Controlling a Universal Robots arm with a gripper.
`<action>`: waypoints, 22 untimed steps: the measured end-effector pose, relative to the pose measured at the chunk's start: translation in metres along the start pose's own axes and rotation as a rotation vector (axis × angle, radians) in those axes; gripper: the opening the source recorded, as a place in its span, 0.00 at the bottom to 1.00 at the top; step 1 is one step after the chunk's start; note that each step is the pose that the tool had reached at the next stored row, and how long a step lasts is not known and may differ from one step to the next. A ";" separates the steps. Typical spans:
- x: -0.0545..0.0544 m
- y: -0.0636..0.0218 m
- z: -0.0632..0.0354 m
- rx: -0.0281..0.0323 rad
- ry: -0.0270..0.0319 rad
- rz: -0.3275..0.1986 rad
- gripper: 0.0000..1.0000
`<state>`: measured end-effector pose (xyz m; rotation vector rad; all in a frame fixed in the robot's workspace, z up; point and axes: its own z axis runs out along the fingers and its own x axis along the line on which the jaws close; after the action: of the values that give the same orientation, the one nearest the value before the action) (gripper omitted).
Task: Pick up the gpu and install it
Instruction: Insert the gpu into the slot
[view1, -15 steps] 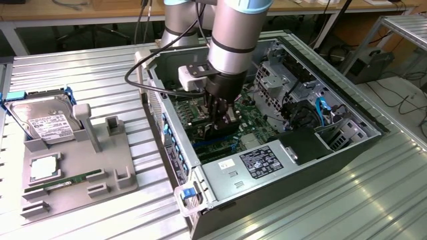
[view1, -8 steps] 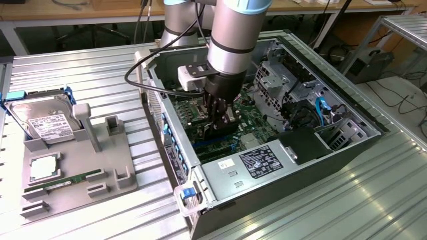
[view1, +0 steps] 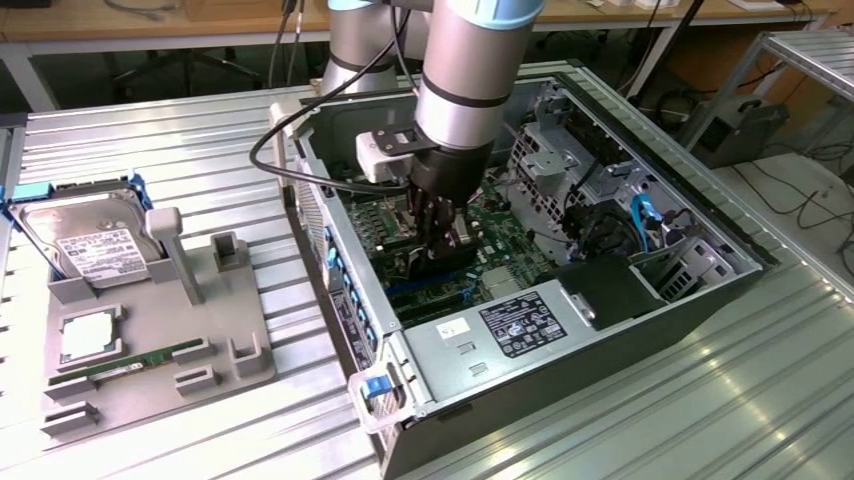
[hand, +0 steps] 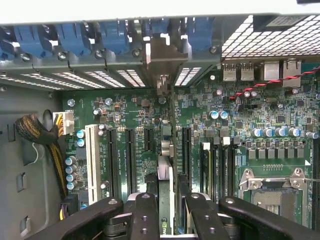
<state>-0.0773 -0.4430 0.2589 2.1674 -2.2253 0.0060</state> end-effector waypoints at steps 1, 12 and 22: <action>0.000 0.0000 0.0000 0.0000 0.0000 0.000 0.26; 0.001 0.0006 -0.0245 0.0000 -0.0002 0.000 0.40; -0.003 0.0074 -0.0312 0.0037 -0.0001 0.000 0.11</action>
<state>-0.0840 -0.4392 0.2901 2.1692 -2.2272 0.0100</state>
